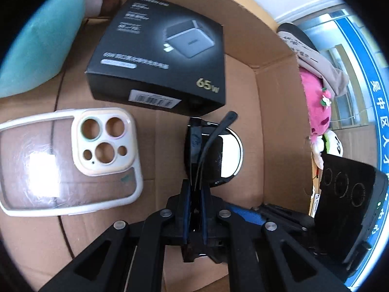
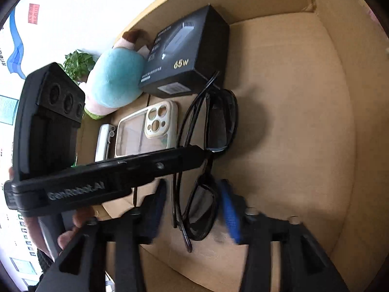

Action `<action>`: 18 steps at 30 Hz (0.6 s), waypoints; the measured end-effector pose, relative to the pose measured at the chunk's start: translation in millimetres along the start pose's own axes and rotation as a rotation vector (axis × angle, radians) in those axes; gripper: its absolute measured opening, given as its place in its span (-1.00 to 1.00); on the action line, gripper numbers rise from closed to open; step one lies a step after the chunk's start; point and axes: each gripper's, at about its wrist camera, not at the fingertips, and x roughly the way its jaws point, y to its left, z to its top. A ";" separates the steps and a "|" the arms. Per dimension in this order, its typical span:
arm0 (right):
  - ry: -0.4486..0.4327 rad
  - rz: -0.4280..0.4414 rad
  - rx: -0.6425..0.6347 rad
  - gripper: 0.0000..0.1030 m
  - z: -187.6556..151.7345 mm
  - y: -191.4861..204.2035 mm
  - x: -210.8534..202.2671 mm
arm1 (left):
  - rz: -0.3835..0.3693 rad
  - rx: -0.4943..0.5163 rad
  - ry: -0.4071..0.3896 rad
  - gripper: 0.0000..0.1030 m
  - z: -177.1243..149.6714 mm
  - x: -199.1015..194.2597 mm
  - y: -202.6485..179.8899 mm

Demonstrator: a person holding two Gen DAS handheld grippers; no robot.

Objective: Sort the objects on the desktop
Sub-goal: 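Open the right gripper to release the sunglasses in the box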

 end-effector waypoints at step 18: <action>-0.604 -0.392 -0.404 1.00 -146.1 111.6 -93.0 | 0.421 0.433 -0.793 0.53 -176.6 -171.3 -32.7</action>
